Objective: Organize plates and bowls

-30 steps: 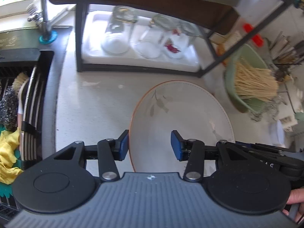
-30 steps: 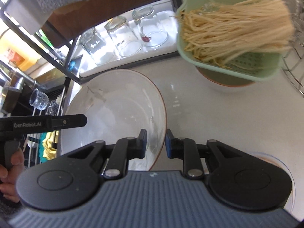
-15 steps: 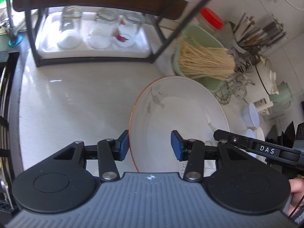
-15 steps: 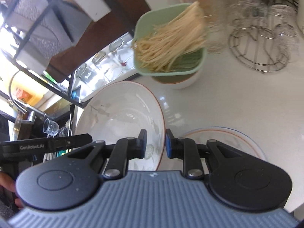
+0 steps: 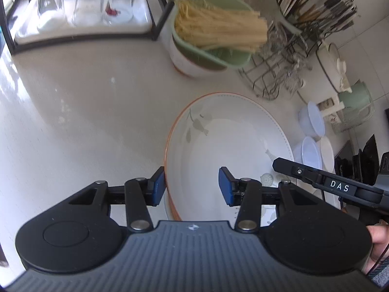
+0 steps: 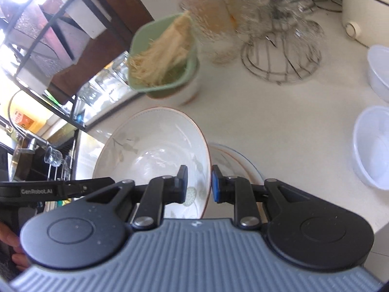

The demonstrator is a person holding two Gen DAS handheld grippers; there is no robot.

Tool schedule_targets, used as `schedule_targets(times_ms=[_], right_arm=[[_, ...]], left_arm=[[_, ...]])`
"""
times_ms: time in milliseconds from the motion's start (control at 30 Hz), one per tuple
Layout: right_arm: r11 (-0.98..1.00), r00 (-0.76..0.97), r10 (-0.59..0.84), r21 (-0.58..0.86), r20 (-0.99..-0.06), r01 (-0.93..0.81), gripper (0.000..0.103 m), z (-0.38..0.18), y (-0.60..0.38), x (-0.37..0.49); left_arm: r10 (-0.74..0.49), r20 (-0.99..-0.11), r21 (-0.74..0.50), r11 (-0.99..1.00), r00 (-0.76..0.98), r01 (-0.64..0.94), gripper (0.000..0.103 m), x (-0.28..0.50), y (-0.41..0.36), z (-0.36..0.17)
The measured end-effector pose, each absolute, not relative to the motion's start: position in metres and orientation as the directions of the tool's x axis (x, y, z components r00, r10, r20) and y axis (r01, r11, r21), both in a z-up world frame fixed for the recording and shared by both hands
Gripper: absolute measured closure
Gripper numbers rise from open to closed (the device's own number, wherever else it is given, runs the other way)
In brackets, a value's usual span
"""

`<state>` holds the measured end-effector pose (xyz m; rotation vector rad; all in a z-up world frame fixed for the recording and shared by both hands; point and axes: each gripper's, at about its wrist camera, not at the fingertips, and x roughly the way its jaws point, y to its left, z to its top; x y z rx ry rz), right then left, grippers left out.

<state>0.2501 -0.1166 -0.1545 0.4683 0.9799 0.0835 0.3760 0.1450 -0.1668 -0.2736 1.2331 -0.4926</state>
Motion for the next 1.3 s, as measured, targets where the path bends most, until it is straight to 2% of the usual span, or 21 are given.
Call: schedule_targets(times_ms=[467,1000,1133,1300], right_arm=[[0.884,0.517,0.314,0.444,-0.796,0.147,0.08,-0.187,-0.128,0.229],[0.882,0.543,0.304,0.446,-0.783,0.149,0.08,-0.194,-0.132,0.223],[0.891,0.542,0.294,0.431,-0.787,0.143,0.08,-0.197,-0.127,0.221],[0.887,0.561,0.285,0.436,-0.777,0.153,0.08,-0.196,-0.128,0.221]], left_arm=[[-0.386,-0.896,-0.335,0.912,0.219,0.234,0.052,0.369,0.116,-0.178],[-0.286,-0.941,-0.23,0.933,0.181,0.278,0.052,0.378,0.091,-0.191],[-0.231,-0.952,-0.167,0.942,0.201,0.292,0.052,0.378,0.084,-0.189],[-0.254,-0.943,-0.193,0.943,0.213,0.272,0.052,0.378,0.09,-0.182]])
